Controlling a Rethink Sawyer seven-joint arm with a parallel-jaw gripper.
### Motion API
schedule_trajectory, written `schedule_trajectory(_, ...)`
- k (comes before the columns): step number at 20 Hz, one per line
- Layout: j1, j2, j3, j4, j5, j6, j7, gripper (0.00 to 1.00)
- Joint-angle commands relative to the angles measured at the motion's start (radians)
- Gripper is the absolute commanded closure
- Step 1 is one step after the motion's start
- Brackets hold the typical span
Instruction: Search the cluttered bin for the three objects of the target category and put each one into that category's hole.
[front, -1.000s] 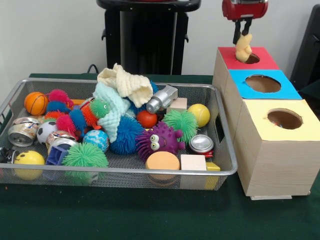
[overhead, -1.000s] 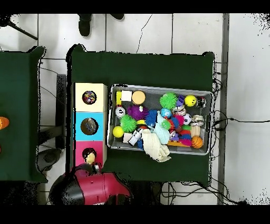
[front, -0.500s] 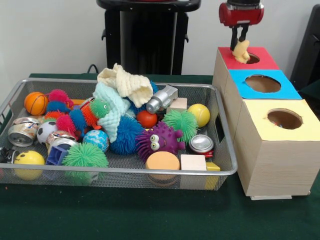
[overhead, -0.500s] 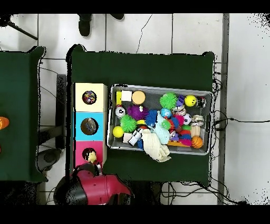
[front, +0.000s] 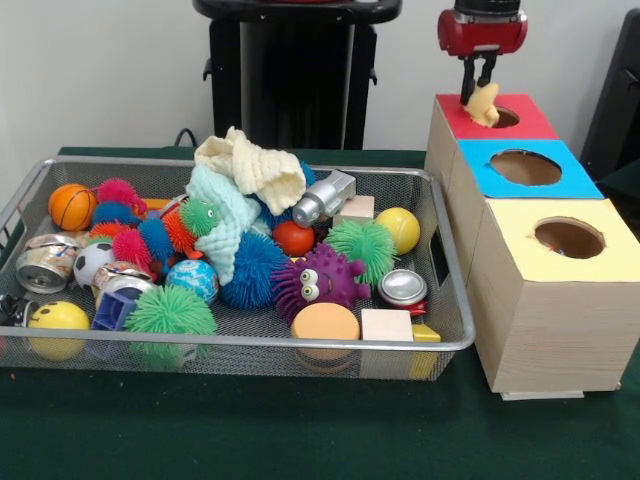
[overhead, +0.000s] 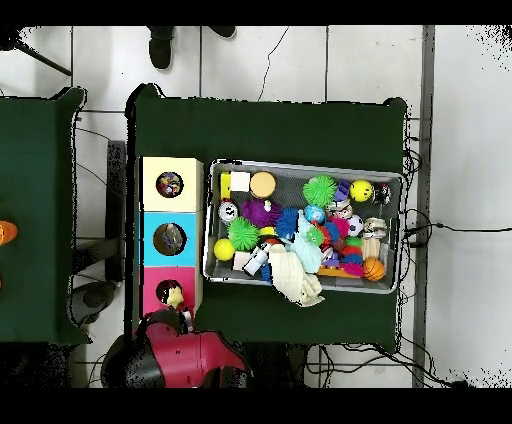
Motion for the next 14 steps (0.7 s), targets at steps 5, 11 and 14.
schedule_trajectory(5,0.051,0.115,0.008,-0.128,0.082,0.010,0.212,1.00)
schedule_trajectory(11,0.080,0.126,-0.003,-0.155,0.127,0.012,0.221,1.00)
schedule_trajectory(14,0.093,0.130,-0.019,-0.153,0.149,0.003,0.223,0.00)
